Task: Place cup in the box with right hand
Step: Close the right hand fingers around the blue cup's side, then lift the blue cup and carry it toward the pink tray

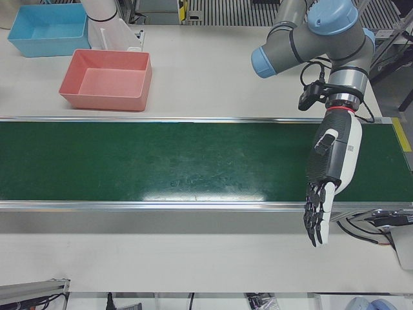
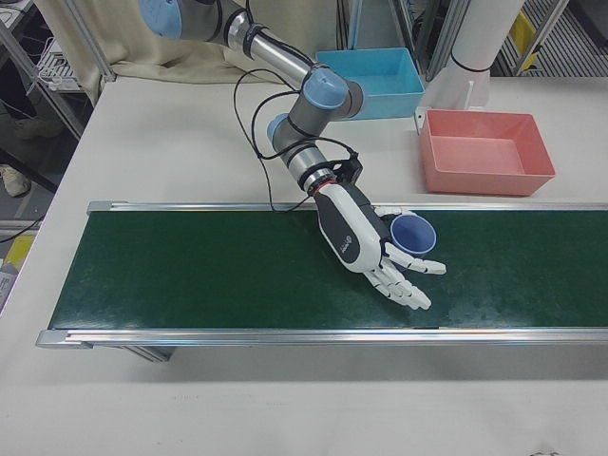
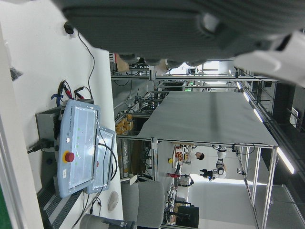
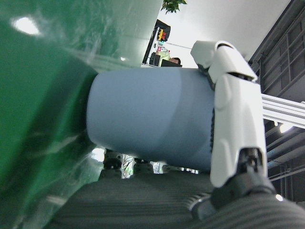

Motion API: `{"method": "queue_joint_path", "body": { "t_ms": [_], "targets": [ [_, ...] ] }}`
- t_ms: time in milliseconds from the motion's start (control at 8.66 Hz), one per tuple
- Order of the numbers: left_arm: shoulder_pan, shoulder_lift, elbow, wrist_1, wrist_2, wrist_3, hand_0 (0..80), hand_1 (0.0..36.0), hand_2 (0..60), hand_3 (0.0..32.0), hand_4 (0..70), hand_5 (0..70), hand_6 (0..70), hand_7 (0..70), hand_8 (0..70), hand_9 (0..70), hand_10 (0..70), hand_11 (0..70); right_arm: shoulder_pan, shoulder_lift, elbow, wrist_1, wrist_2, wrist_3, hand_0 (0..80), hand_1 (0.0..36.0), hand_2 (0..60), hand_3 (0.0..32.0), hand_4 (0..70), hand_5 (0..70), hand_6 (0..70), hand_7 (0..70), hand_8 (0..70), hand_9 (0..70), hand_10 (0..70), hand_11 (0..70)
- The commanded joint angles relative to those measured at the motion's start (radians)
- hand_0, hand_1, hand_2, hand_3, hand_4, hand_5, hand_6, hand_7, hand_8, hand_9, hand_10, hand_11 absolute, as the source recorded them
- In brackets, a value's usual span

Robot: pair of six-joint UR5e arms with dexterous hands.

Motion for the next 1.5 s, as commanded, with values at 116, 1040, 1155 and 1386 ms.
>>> {"method": "queue_joint_path", "body": {
  "t_ms": [116,1040,1155,1386],
  "targets": [
    [0.0,0.0,0.0,0.0,0.0,0.0,0.0,0.0,0.0,0.0,0.0,0.0,0.0,0.0,0.0,0.0,0.0,0.0,0.008,-0.002,0.085,-0.039,0.016,0.017,80.0,36.0,60.0,0.0,25.8,23.1,27.2,70.0,49.8,70.0,37.2,56.5],
    [0.0,0.0,0.0,0.0,0.0,0.0,0.0,0.0,0.0,0.0,0.0,0.0,0.0,0.0,0.0,0.0,0.0,0.0,-0.264,0.104,0.386,-0.246,0.082,-0.06,80.0,36.0,60.0,0.0,37.6,24.2,33.5,70.0,62.3,70.0,41.3,61.6],
    [0.0,0.0,0.0,0.0,0.0,0.0,0.0,0.0,0.0,0.0,0.0,0.0,0.0,0.0,0.0,0.0,0.0,0.0,-0.338,0.124,0.386,-0.244,0.085,-0.107,80.0,36.0,60.0,0.0,35.5,24.3,33.8,70.0,63.1,70.0,41.8,62.3],
    [0.0,0.0,0.0,0.0,0.0,0.0,0.0,0.0,0.0,0.0,0.0,0.0,0.0,0.0,0.0,0.0,0.0,0.0,-0.538,0.141,0.394,-0.241,0.176,-0.214,80.0,36.0,60.0,0.0,45.1,24.1,34.7,70.0,64.1,70.0,42.4,63.0]
  ]
}}
